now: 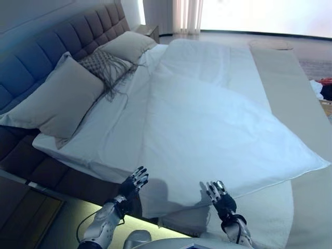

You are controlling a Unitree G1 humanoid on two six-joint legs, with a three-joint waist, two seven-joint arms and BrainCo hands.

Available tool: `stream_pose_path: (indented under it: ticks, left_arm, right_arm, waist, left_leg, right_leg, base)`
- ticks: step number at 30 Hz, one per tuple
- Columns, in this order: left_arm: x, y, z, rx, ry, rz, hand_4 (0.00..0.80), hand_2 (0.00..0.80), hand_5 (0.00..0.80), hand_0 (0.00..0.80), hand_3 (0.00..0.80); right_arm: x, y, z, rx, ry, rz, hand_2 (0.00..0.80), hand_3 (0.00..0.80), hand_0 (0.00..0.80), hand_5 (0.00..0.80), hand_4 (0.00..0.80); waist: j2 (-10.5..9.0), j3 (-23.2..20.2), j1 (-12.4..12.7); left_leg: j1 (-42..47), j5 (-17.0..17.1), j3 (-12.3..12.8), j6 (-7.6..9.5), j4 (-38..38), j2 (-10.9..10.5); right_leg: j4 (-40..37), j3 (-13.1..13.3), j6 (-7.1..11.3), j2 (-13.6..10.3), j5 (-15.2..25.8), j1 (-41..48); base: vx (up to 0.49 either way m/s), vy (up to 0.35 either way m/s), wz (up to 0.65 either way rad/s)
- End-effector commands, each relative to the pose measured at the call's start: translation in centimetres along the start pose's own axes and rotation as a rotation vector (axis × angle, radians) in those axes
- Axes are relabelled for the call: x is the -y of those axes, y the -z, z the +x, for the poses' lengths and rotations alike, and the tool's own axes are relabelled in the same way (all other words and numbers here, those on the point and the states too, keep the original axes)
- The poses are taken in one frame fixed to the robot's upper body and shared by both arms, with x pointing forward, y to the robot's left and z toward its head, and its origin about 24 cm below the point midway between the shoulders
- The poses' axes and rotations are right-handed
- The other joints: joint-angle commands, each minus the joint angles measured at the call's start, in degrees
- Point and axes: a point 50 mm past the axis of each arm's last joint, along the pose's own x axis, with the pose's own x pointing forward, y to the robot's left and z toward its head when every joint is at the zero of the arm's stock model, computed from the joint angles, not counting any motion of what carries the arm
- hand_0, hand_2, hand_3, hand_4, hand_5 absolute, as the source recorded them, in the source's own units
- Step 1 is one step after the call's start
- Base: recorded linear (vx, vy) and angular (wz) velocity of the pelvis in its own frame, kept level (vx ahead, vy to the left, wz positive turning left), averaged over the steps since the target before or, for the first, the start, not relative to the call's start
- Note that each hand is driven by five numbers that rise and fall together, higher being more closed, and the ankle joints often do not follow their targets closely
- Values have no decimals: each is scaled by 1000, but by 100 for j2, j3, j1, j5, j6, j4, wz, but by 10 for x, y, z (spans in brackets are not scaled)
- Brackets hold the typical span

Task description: Make the bed neatly

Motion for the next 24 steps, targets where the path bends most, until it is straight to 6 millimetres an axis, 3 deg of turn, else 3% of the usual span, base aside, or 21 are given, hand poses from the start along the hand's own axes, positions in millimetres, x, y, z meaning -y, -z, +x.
stream_pose_path:
  ticks: [1, 3, 7, 12, 17, 19, 20, 24]
  left_arm:
    - [-5, -31, 0, 122, -37, 44, 0, 0, 0, 0, 0]
    - [-9, -36, 2, 138, -84, 58, 0, 0, 0, 0, 0]
    - [-23, -41, 5, 150, -163, 56, 0, 0, 0, 0, 0]
    - [-34, -46, 0, 146, -179, 75, 0, 0, 0, 0, 0]
    - [-17, -71, 20, 206, -89, 121, 0, 0, 0, 0, 0]
    - [-4, -84, 30, 263, -51, 120, 0, 0, 0, 0, 0]
    - [3, -92, 34, 294, -34, 116, 0, 0, 0, 0, 0]
    - [23, -113, 47, 379, 11, 111, 0, 0, 0, 0, 0]
  right_arm:
    - [-9, 2, 7, 47, 17, 138, 0, 0, 0, 0, 0]
    - [-7, 0, 12, 46, 37, 171, 0, 0, 0, 0, 0]
    - [3, -9, 18, 60, 105, 191, 0, 0, 0, 0, 0]
    - [16, -20, 16, 115, 90, 233, 0, 0, 0, 0, 0]
    - [-18, -65, 38, 259, -63, 253, 0, 0, 0, 0, 0]
    - [-43, -89, 47, 322, -138, 240, 0, 0, 0, 0, 0]
    - [-55, -100, 50, 352, -173, 236, 0, 0, 0, 0, 0]
    - [-87, -130, 58, 420, -239, 241, 0, 0, 0, 0, 0]
  waist:
    - [-165, 33, 198]
    - [-236, 79, 204]
    - [-320, 300, 241]
    - [-466, 525, 360]
    - [-321, 895, 418]
    - [-198, 1126, 396]
    - [-111, 1230, 404]
    - [7, 1436, 381]
  left_leg:
    - [-449, 46, -333, 581, 260, -78]
    - [-456, -14, -225, 518, 293, -64]
    - [-749, -243, -160, 504, 876, 84]
    - [-1167, -245, -244, 330, 1281, 510]
    - [-2229, -313, -376, 219, 1930, 674]
    - [-2736, -389, -418, 235, 2283, 610]
    - [-2967, -607, -481, 206, 2541, 587]
    - [-3643, -642, -488, 258, 2888, 440]
  right_leg:
    - [-1383, -192, 435, -495, 2391, 371]
    - [-1895, -321, 488, -436, 2568, 247]
    - [-1765, -320, 552, -379, 2498, 74]
    - [-1540, -585, 544, -336, 2277, 45]
    - [-806, -697, 496, -598, 2222, -1032]
    - [-351, -542, 464, -756, 2171, -1659]
    - [-6, -398, 522, -809, 1992, -1968]
    - [555, -144, 460, -904, 1830, -2767]
  base:
    - [57, -153, -24]
    - [29, -181, -29]
    - [28, -175, -30]
    - [22, -199, 8]
    - [-237, -9, 14]
    - [-290, 140, 1]
    - [-237, 136, -2]
    - [-219, 118, 5]
